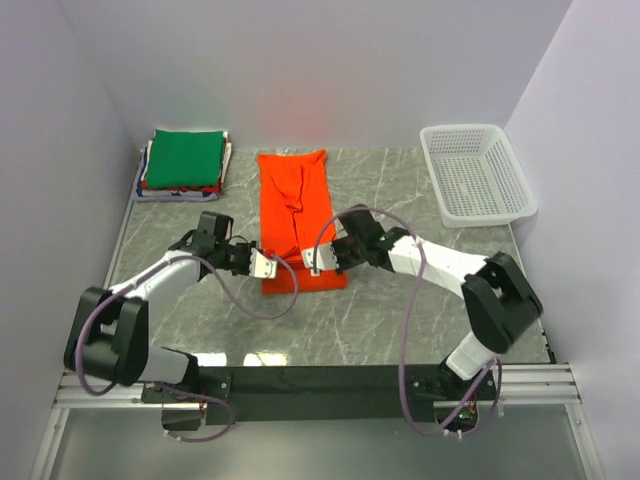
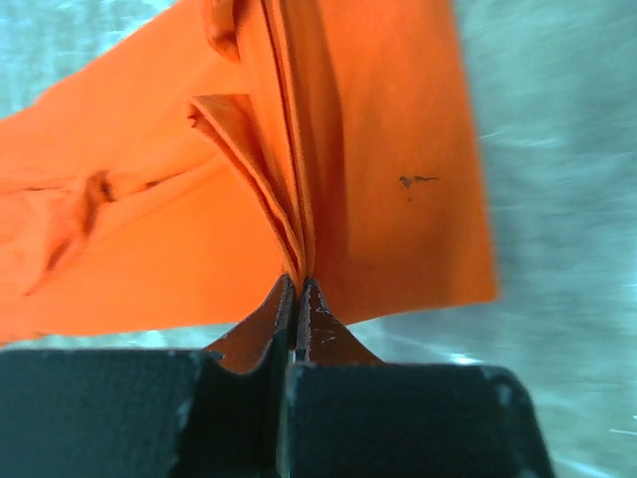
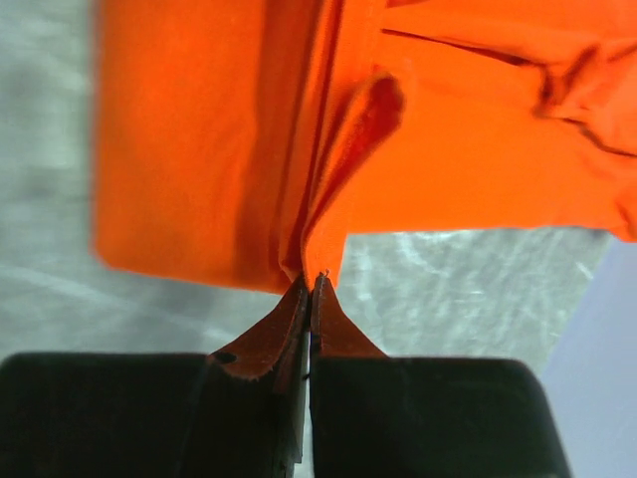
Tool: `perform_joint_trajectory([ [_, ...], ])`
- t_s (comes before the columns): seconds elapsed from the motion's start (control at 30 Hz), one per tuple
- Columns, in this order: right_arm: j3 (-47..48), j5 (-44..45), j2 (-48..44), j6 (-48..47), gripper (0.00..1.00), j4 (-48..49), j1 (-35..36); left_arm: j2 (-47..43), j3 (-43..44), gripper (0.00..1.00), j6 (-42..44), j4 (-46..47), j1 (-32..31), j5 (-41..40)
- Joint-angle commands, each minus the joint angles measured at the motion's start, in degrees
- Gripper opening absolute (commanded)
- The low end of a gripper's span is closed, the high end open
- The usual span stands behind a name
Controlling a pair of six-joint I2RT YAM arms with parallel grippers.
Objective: Fold and stack the t-shirts
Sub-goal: Fold the tshirt
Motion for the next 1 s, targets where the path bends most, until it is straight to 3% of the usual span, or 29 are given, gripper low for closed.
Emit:
perform_joint_trajectory([
  [0.0,7.39,-1.48,4.79,-4.15,0.0,1.7,-2.54,4.12,4.59,0.01,5.92,5.23,2.64,4.12],
  [0.33,23.38,-2.89,17.73,-7.41,0.0,0.64,-6.76,18.96,17.59,0.01,10.94,5.86,6.96,6.14],
  [0.7,34.9,-3.51,30.29,-8.64,0.0,2.32,-9.49,30.93,27.88,0.01,12.43,7.08,8.8,6.4],
  [0.9,35.96,-1.58,32.32,-7.07,0.05,9.25,-9.58,34.71,30.08,0.08,10.77,10.06,9.16,4.3],
  [0.97,36.67,0.43,32.5,-6.01,0.15,10.13,-9.58,34.89,30.78,0.21,8.41,10.6,9.51,4.21],
])
